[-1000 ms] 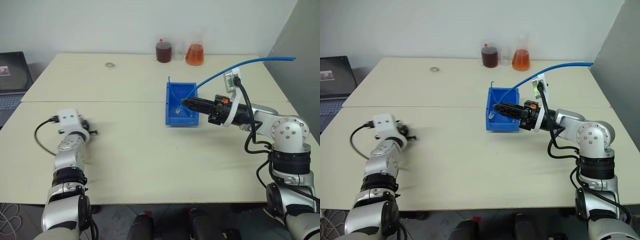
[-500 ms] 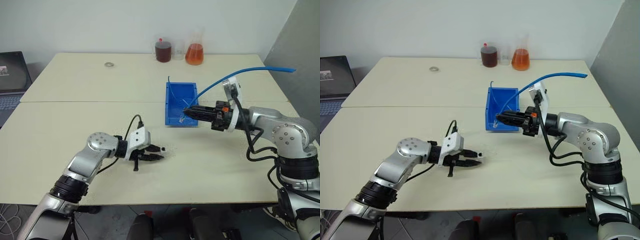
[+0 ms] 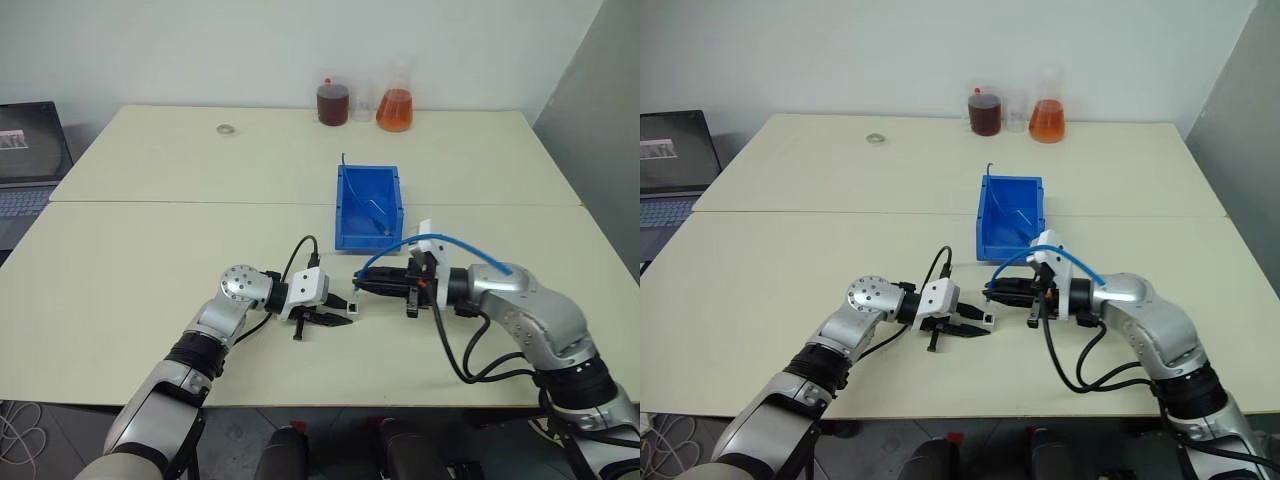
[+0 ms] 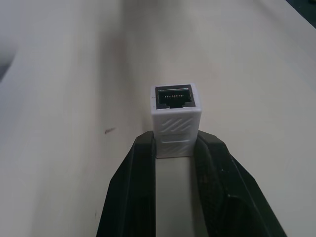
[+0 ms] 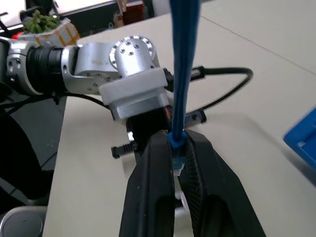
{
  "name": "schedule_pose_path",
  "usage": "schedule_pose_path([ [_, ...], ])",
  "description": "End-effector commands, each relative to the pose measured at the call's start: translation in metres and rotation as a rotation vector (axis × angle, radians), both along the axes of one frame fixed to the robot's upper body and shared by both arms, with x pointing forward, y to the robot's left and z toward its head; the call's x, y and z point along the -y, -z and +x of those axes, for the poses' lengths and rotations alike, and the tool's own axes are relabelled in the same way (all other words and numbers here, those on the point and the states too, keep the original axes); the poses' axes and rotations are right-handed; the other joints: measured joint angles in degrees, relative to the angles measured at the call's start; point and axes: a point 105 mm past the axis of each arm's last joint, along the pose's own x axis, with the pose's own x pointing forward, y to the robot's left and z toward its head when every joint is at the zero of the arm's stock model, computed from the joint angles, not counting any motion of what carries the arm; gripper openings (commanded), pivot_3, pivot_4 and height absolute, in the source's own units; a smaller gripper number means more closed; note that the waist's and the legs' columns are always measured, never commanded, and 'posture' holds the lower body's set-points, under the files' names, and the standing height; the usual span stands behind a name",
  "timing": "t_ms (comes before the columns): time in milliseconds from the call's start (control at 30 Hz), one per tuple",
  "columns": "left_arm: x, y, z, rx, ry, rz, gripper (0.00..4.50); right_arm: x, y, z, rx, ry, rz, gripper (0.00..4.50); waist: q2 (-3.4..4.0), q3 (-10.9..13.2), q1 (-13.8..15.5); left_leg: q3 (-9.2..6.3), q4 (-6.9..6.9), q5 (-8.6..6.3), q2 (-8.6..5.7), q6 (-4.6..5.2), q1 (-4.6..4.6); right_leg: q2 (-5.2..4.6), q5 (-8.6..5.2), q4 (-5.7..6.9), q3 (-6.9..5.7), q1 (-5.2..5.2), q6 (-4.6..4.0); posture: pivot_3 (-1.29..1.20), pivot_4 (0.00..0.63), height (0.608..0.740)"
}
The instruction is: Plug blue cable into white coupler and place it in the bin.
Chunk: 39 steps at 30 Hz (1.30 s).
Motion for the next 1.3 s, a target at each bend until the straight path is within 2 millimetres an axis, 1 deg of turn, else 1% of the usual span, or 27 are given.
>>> schedule_pose_path([
  [33, -0.004, 0.009, -0.003, 0.003, 0.004, 0.026, 0.77, -0.008, -0.010, -0.003, 0.082, -0.058, 0.017, 0.07, 0.00, 0.00, 0.04, 0.00, 0.01, 0.00, 0.00, 0.00, 0.00, 0.00, 0.00, 0.00, -0.01, 0.01, 0.00, 0.00, 0.150, 0.740],
  [167, -0.011, 0.010, -0.007, -0.011, -0.010, 0.025, 0.77, -0.011, -0.002, -0.010, 0.081, -0.109, -0.004, 0.07, 0.00, 0.00, 0.00, -0.02, 0.00, 0.00, 0.01, 0.00, 0.02, 0.00, 0.00, 0.00, -0.02, 0.02, 0.00, 0.00, 0.150, 0.740],
  [300, -0.015, 0.013, -0.011, -0.018, -0.022, 0.022, 0.77, -0.008, 0.007, -0.014, 0.069, -0.141, -0.030, 0.07, 0.01, -0.01, -0.15, -0.03, -0.01, 0.00, 0.03, 0.00, 0.05, 0.02, 0.00, 0.01, -0.02, 0.02, -0.01, 0.00, 0.150, 0.740],
  [500, -0.016, 0.014, -0.015, -0.026, -0.024, 0.021, 0.77, -0.007, 0.017, -0.012, 0.072, -0.145, -0.052, 0.07, 0.01, -0.01, -0.17, -0.03, -0.01, 0.00, 0.05, 0.00, 0.08, 0.03, 0.00, 0.06, -0.01, 0.02, -0.01, 0.00, 0.150, 0.740],
  [667, -0.015, 0.010, -0.013, -0.025, -0.030, 0.012, 0.77, -0.009, 0.027, -0.007, 0.107, -0.139, -0.072, 0.07, 0.01, -0.01, -0.16, -0.02, -0.01, 0.00, 0.05, 0.00, 0.09, 0.03, 0.00, 0.07, -0.01, 0.02, -0.01, 0.00, 0.150, 0.740],
  [833, -0.014, 0.009, -0.015, -0.030, -0.026, 0.012, 0.77, -0.006, 0.032, -0.006, 0.112, -0.140, -0.087, 0.07, 0.01, -0.01, -0.15, -0.03, -0.01, 0.00, 0.05, 0.00, 0.08, 0.03, 0.00, 0.08, -0.02, 0.02, -0.01, 0.00, 0.150, 0.740],
  [1000, -0.013, 0.009, -0.015, -0.036, -0.019, 0.013, 0.77, -0.002, 0.041, -0.001, 0.136, -0.122, -0.129, 0.07, 0.01, -0.02, -0.15, -0.02, -0.01, 0.00, 0.05, 0.00, 0.09, 0.03, 0.00, 0.09, -0.01, 0.02, -0.01, 0.00, 0.150, 0.740],
  [1300, -0.008, 0.006, -0.014, -0.040, -0.013, 0.003, 0.77, -0.005, 0.049, 0.003, 0.160, -0.135, -0.160, 0.07, 0.02, -0.03, -0.13, -0.02, 0.00, 0.00, 0.04, 0.00, 0.12, 0.03, 0.00, 0.13, -0.01, 0.04, -0.01, 0.00, 0.150, 0.740],
])
